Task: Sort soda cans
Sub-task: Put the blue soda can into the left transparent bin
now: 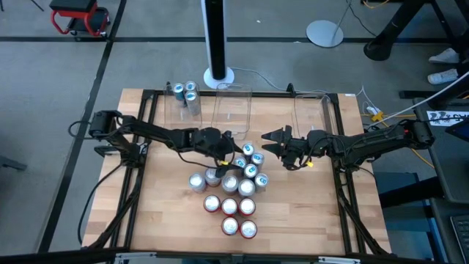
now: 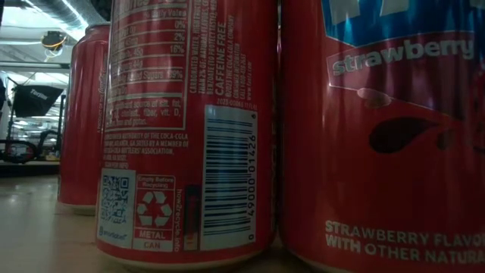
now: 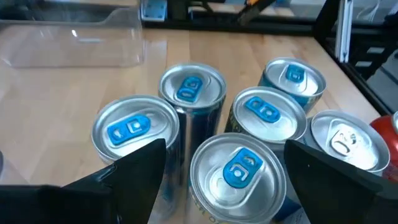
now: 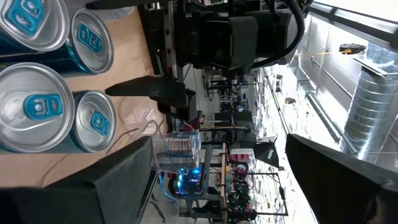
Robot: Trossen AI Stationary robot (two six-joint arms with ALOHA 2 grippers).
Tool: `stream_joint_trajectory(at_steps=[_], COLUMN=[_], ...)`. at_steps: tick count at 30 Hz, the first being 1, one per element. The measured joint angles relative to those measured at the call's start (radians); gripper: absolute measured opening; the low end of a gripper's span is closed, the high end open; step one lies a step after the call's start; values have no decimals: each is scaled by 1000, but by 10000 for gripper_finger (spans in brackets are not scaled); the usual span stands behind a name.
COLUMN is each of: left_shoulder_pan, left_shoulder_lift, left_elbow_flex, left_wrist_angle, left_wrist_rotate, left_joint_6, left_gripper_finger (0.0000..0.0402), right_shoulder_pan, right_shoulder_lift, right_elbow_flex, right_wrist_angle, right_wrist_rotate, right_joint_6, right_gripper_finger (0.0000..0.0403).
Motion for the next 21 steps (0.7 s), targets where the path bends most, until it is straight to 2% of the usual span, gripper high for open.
stream_joint_trajectory(at_steps=[12,21], left_shoulder_pan=[-4,-4], left_shoulder_lift=[11,43], left_elbow_flex=[14,13], left_wrist_angle=[-65,-33], left_wrist_rotate=[-20,-21], left_joint_6=[-3,5], left_gripper_finger=[315,315], right_shoulder_pan=[0,0], right_shoulder_lift=[0,0], right_elbow_flex=[0,0], right_wrist_angle=[0,0], right_wrist_rotate=[0,0], right_joint_6=[0,0], right_gripper_finger=[366,366])
